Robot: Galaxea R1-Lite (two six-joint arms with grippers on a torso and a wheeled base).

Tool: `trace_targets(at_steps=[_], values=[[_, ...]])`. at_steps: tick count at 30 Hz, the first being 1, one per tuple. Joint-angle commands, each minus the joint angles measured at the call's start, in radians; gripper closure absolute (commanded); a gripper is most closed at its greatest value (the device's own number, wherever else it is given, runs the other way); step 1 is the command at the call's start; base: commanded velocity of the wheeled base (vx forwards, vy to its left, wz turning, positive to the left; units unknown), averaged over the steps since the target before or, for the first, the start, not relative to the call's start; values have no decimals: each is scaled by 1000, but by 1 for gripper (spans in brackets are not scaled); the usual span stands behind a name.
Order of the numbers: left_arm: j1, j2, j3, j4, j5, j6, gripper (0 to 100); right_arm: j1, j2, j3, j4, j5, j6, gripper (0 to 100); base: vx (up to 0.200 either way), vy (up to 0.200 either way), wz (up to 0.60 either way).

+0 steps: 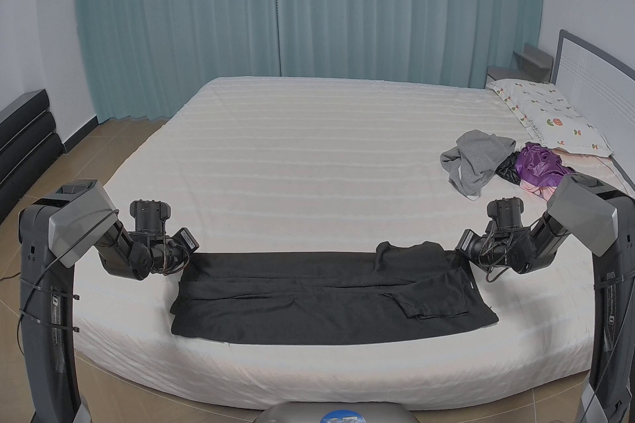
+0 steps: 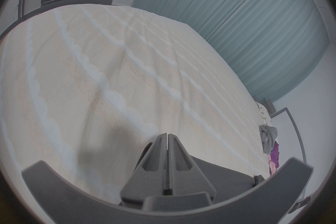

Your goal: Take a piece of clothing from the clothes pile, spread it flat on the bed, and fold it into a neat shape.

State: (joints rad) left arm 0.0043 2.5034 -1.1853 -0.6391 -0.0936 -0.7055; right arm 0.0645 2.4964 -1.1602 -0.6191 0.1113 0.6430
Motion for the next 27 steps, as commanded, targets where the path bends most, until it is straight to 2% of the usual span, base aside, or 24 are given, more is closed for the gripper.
trace_targets(at_steps=[1,8,14,17,18,24,27], values=[[0,-1,6,-1,0,0,100,-9,9,-9,-8,-8,1,100,0,0,0],[0,2,13,-2,0,0,100,-28,7,10,-111,-10,-2,100,0,0,0],[0,3,13,-1,0,0,100,-22,21,11,-108,-1,-5,100,0,0,0],[0,3,13,-1,0,0,100,-22,19,17,-108,1,-34,100,0,0,0],[0,3,13,-1,0,0,100,-22,19,17,-108,1,-37,0,0,0,0],[2,0,15,-1,0,-12,100,-35,-47,11,-113,10,-43,0,0,0,0],[2,-1,10,-1,0,-32,100,-25,-110,16,-99,54,-39,0,0,0,0]])
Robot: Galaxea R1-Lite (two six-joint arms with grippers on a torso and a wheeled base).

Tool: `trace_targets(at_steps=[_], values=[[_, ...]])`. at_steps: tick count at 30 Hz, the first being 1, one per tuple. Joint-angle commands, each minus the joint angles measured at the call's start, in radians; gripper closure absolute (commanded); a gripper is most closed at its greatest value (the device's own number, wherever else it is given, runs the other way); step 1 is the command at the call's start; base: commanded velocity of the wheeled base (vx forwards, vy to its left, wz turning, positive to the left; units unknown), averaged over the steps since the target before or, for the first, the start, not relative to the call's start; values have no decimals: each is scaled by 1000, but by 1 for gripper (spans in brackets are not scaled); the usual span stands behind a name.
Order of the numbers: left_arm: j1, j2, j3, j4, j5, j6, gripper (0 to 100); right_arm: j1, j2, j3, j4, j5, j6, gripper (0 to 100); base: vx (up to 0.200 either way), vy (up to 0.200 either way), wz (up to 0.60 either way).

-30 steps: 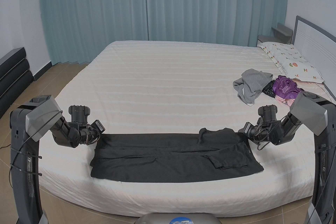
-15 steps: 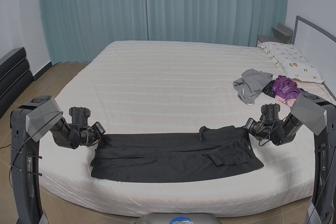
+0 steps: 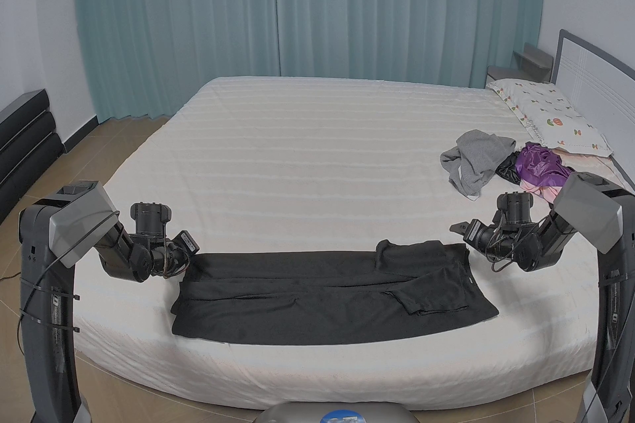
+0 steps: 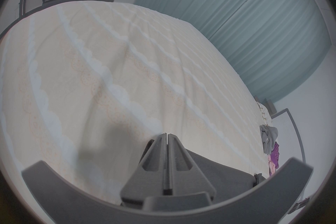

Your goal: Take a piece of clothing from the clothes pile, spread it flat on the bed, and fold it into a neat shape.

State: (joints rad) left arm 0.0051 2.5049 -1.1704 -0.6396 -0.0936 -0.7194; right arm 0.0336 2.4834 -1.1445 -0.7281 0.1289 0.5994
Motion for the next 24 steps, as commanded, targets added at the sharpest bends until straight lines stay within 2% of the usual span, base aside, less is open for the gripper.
trace_targets(at_steps=[1,9,14,23,24], values=[[1,-3,-5,0,0,-20,100,12,-109,0,18,49,7,0,0,0,0],[1,-3,-3,-2,0,-20,100,88,-67,-43,121,109,7,0,0,0,0],[1,-3,-3,-2,0,-20,100,103,12,-118,168,100,0,0,0,0,0],[-1,0,-3,-3,0,-17,100,112,45,-189,230,109,-1,0,0,0,0],[-1,0,-3,-2,0,-17,100,112,45,-189,230,109,-3,100,0,0,0]])
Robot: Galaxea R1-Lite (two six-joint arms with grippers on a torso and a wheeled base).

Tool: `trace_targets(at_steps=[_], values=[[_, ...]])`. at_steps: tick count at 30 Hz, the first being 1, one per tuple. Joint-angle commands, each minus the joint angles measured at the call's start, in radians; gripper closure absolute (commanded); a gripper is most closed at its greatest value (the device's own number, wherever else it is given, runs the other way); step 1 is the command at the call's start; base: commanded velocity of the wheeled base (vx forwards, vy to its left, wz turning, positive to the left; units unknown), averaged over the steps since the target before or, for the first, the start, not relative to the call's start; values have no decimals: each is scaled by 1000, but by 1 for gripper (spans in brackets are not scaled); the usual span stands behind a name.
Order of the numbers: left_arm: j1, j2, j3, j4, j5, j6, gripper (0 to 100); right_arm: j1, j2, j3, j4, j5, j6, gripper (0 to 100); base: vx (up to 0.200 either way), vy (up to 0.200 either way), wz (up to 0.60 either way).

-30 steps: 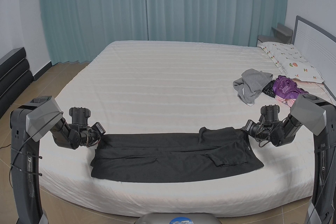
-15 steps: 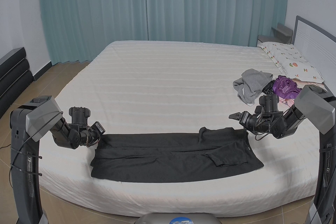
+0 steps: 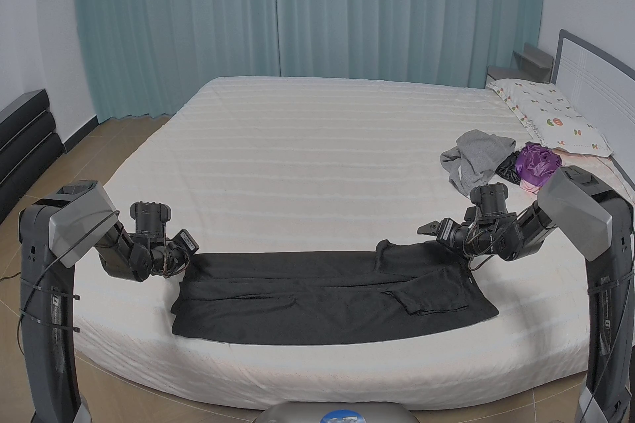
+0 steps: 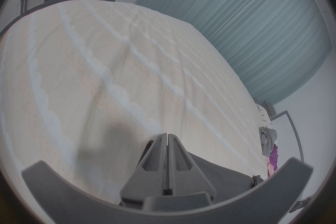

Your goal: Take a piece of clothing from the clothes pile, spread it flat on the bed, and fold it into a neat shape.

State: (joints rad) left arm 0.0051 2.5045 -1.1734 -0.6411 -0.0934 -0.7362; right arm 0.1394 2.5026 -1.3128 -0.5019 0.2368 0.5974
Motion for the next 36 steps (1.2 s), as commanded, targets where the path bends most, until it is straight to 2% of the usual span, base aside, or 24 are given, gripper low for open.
trace_targets(at_steps=[1,13,16,23,28,29,31,36], values=[[-1,1,0,-2,0,0,100,6,22,-16,2,1,1,100,0,0,0],[1,-1,1,0,0,-2,100,2,-42,63,-12,1,-10,100,0,0,0],[-1,-1,1,0,0,-2,100,2,-37,89,-24,1,-84,100,0,0,0],[1,-1,1,0,0,-2,100,13,-30,104,-23,-1,-142,100,0,0,0],[-1,-1,0,0,0,-2,100,13,-31,144,-26,2,-222,100,0,0,0],[-1,-1,0,0,0,-2,100,13,-30,147,-26,2,-234,0,0,0,0],[1,-1,0,0,0,-2,100,14,-28,148,-27,1,-252,0,0,0,0],[-1,-1,0,0,0,0,100,14,-34,136,-29,2,-237,0,0,0,0]])
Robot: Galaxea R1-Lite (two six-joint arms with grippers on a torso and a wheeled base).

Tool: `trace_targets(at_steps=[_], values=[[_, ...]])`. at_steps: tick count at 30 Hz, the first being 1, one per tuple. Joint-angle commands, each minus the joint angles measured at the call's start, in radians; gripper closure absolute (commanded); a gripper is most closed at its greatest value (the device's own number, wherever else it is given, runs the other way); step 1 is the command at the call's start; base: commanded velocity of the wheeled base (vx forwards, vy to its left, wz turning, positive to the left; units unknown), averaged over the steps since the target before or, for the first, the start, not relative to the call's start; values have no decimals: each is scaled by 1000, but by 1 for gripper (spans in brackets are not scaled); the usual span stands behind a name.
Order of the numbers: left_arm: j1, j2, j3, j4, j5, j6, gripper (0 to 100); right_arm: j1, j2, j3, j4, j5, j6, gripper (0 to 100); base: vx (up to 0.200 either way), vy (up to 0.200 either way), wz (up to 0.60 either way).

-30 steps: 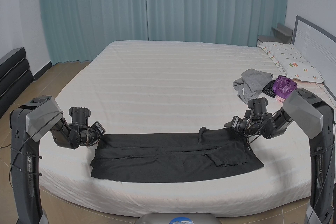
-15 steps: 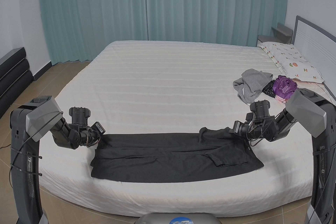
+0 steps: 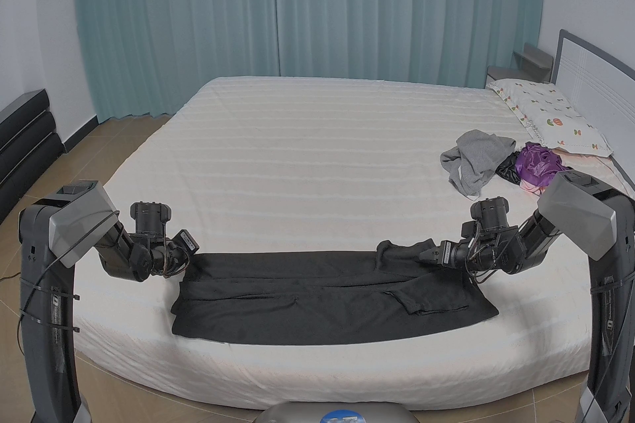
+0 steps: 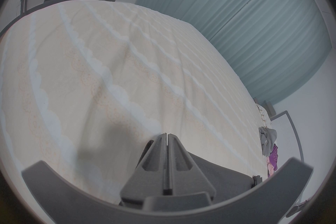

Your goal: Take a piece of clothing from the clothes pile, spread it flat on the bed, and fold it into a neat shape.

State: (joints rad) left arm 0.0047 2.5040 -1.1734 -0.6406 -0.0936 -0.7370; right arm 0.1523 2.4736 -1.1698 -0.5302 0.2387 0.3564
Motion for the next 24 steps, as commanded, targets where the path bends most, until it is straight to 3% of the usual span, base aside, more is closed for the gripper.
trace_targets(at_steps=[1,6,9,23,24], values=[[1,-1,0,-1,0,-1,100,-2,-12,-21,-2,1,18,0,0,0,0],[0,-1,0,-1,0,-1,100,-7,-13,-100,-11,-9,154,0,0,0,0],[0,-1,0,-1,0,1,100,-7,-2,-129,-1,-12,184,0,0,0,0],[0,-1,-2,-1,0,-1,100,18,70,-228,119,-13,187,0,0,0,0],[0,-1,-2,-1,0,-1,100,19,71,-232,125,-13,187,100,0,0,0]])
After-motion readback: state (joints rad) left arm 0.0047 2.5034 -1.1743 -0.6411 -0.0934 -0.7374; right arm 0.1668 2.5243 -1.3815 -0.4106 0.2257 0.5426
